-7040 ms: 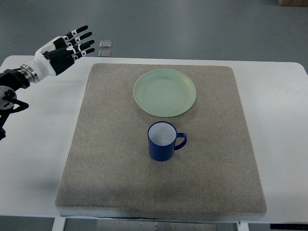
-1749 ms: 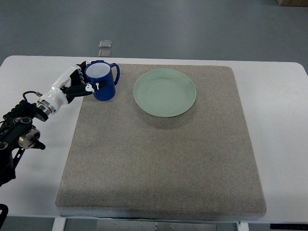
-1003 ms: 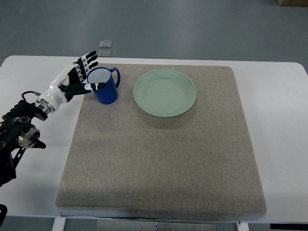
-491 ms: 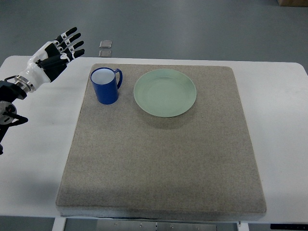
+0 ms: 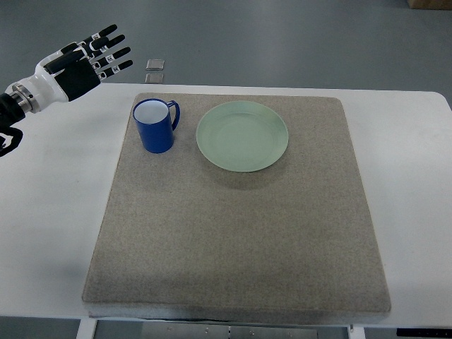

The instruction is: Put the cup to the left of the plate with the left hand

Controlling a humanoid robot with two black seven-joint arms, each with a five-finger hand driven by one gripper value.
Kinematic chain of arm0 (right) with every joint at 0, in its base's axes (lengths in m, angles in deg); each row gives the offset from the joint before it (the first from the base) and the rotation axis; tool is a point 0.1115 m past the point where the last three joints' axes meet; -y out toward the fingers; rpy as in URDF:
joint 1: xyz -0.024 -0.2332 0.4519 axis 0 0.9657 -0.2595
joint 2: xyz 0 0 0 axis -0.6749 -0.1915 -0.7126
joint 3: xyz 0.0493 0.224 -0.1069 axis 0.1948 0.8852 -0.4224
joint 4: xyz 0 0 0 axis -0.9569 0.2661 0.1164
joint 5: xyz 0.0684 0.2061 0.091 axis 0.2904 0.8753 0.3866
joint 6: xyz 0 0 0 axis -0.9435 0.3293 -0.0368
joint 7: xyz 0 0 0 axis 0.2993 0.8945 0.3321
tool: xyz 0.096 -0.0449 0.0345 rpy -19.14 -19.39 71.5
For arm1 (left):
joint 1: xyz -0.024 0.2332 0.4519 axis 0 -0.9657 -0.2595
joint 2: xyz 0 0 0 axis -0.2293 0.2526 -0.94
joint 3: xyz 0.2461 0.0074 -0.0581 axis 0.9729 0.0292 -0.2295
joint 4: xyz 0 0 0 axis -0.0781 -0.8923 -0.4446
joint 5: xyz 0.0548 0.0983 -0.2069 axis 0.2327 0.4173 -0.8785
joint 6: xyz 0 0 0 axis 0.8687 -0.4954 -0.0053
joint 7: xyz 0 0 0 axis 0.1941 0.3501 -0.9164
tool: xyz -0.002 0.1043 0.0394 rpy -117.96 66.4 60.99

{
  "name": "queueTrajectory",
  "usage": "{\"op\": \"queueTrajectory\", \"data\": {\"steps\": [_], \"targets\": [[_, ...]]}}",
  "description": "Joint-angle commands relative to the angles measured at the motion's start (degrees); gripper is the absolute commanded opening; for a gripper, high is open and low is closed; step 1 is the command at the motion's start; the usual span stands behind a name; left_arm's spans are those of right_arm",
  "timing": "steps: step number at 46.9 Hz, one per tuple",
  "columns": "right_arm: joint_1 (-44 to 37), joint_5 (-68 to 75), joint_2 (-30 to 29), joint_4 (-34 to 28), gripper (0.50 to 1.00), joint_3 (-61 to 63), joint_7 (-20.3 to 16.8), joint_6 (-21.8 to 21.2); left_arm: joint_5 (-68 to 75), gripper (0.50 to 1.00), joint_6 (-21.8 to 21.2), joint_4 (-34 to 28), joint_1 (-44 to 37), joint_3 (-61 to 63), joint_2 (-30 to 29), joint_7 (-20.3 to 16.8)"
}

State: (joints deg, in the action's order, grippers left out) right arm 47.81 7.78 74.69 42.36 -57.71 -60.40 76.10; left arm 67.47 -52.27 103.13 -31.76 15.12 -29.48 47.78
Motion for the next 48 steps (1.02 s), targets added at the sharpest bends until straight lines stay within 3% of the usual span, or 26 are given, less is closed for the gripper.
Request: {"op": "queueTrajectory", "data": {"steps": [1,13,23,48], "targets": [[0.0,0.0,0.0,0.0,0.932,0.0,0.04,0.01,-0.73,1.0,0.08,-2.85,2.04,-0.37,0.17,0.54],[0.0,0.0,0.0,0.0,0.932,0.0,0.04,0.01,-7.23,1.0,-0.53,-7.52,3.27,0.25,0.78,0.8],[0.0,0.0,0.0,0.0,0.932,0.0,-0.04,-0.08,-6.8,0.999,-2.82,-7.52,3.62,0.6,3.69,1.77],[0.09,0.09,0.0,0.0,0.932,-0.09,0.04,-0.08,-6.71,0.999,-2.47,-7.25,5.64,2.62,6.15,2.12]]}}
